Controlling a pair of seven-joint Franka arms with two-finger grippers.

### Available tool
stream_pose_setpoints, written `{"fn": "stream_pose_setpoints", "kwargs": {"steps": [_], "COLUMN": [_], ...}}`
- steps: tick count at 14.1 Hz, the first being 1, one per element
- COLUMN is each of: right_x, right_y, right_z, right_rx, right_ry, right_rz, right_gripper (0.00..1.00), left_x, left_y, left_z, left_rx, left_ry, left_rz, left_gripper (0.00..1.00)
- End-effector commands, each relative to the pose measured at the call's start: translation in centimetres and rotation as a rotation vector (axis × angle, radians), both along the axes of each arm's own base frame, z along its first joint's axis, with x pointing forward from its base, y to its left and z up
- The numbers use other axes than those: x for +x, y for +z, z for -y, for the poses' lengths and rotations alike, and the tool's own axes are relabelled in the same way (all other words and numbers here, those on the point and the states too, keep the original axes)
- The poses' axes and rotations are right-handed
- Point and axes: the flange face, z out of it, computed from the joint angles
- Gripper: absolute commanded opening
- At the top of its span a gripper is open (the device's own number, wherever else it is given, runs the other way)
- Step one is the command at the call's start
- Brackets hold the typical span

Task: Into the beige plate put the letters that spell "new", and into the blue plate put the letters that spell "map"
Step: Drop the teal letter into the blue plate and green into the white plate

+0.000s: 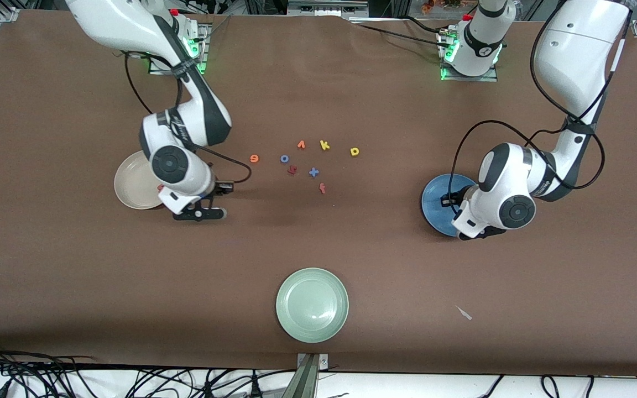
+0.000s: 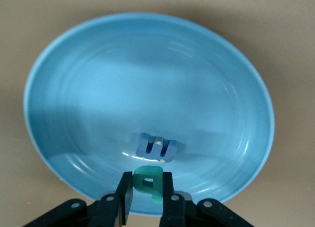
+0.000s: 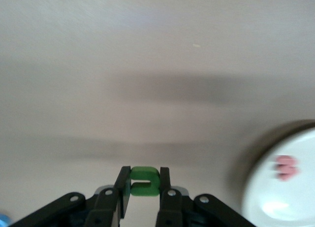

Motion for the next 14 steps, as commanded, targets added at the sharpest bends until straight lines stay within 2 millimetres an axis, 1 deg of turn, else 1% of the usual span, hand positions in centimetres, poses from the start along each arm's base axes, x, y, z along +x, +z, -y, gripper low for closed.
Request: {"fn": "stream_pose_setpoints", "kwargs": {"steps": [1,2,4,5,6,7,8,9,11,12,13,14], "right_x": [-2.9,-3.5,-4.9,-5.6,-5.9,-6.3,-6.6,-6.5,-6.5,-6.6,-6.4,-6.6], "right_y": [1.4,1.0,0.1,-0.7,-1.1,-1.7,-2.3,-2.6,-2.5,-2.3,-1.6,-1.3], "right_z": [5.7,7.8,11.4,13.3,14.7,16.2,17.3,18.1,18.3,18.0,17.4,15.8], "right_rx": [0.023,0.031,0.046,0.046,0.047,0.045,0.044,0.040,0.045,0.044,0.044,0.047], "right_ry": [0.111,0.145,0.210,0.233,0.260,0.286,0.313,0.314,0.267,0.226,0.190,0.167], "right_rz": [0.023,0.031,0.069,0.074,0.081,0.086,0.088,0.086,0.079,0.070,0.074,0.064], "right_gripper": [0.19,0.19,0.19,0.19,0.19,0.19,0.20,0.26,1.00,1.00,1.00,1.00], "left_x": [-0.1,-0.1,0.1,-0.1,-0.4,-0.7,-1.2,-1.9,-3.2,-4.0,-4.9,-5.9], "left_y": [-0.1,0.0,0.9,1.4,2.5,3.7,4.9,5.3,5.9,6.1,6.4,6.4], "left_z": [0.5,0.4,1.2,2.3,4.0,5.3,7.0,8.7,12.2,13.7,15.4,16.9], "left_rx": [-0.002,-0.002,0.000,-0.008,-0.021,-0.022,-0.011,0.000,0.016,0.033,0.046,0.043], "left_ry": [-0.029,-0.029,-0.030,-0.045,-0.065,-0.058,-0.031,-0.003,0.047,0.086,0.120,0.117], "left_rz": [0.002,0.001,0.006,0.002,0.000,0.010,0.021,0.018,0.014,0.009,0.003,0.000], "left_gripper": [0.88,1.00,1.00,1.00,1.00,1.00,1.00,1.00,1.00,1.00,1.00,1.00]}}
